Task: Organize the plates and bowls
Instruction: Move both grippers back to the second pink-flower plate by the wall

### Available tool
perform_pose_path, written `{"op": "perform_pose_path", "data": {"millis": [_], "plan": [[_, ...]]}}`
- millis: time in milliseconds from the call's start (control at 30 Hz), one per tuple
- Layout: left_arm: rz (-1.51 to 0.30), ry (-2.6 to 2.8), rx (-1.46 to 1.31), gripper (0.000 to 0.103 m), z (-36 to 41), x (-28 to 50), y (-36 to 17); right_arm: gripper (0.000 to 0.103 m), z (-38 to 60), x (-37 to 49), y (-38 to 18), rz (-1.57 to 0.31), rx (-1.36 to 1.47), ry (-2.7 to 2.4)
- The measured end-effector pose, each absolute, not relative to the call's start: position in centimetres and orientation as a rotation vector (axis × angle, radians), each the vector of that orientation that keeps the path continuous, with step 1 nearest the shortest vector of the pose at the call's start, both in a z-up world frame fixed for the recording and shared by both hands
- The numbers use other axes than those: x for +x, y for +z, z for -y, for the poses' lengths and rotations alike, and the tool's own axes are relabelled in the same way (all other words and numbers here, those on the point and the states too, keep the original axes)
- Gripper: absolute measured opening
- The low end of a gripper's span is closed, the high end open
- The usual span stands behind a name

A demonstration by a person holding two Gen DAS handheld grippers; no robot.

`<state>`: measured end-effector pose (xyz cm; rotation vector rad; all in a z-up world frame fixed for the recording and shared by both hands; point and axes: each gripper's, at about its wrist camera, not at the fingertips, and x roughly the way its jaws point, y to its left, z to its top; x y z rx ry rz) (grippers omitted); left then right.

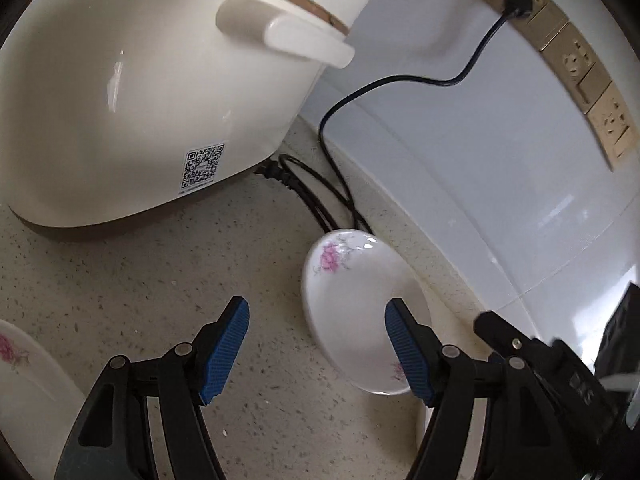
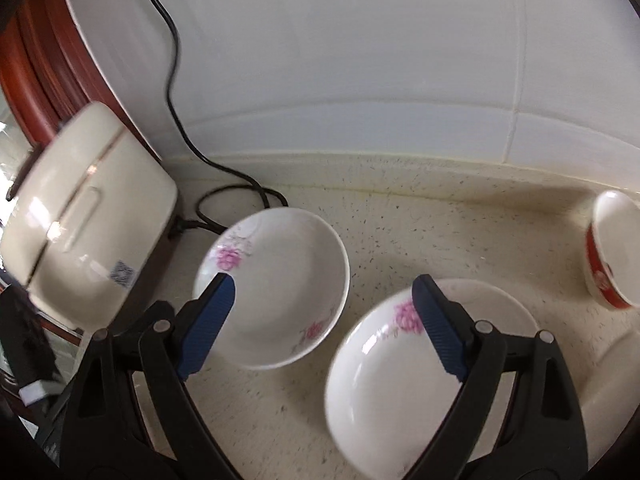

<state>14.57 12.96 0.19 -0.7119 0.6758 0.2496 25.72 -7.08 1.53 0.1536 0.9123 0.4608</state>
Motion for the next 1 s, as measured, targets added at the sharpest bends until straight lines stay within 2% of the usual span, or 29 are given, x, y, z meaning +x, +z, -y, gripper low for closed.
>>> {"op": "perform_pose_path", "data": {"millis": [267, 567, 667, 800, 867, 1000], "plan": [[-0.76, 0.253, -0.664, 0.071, -12.0, 16.2, -1.6, 0.091, 4.7, 28.6, -0.5, -0.966, 0.06, 0.443], [-0.782, 0.255, -0.621, 0.068, -11.3, 16.8, -2.2, 0.071, 3.7, 30.2, -2.0, -1.022, 0.012, 0.44], [-0.784, 0.253, -0.606, 0.065, -11.3, 16.8, -2.0, 0.07, 3.5, 30.4, -2.4, -1.034, -0.001, 0.435], [-0.786, 0.23, -0.58, 0.056, -10.9, 17.3, -2.2, 0.061, 3.4, 30.7, -3.4, -1.064, -0.003, 0.44], [-0.787, 0.222, -0.574, 0.051, -10.8, 17.8, -2.4, 0.06, 3.2, 30.8, -3.5, -1.06, -0.021, 0.434], [-0.796, 0.193, -0.586, 0.032, -10.9, 18.0, -2.7, 0.06, 2.8, 30.7, -3.9, -1.063, -0.033, 0.439]]}}
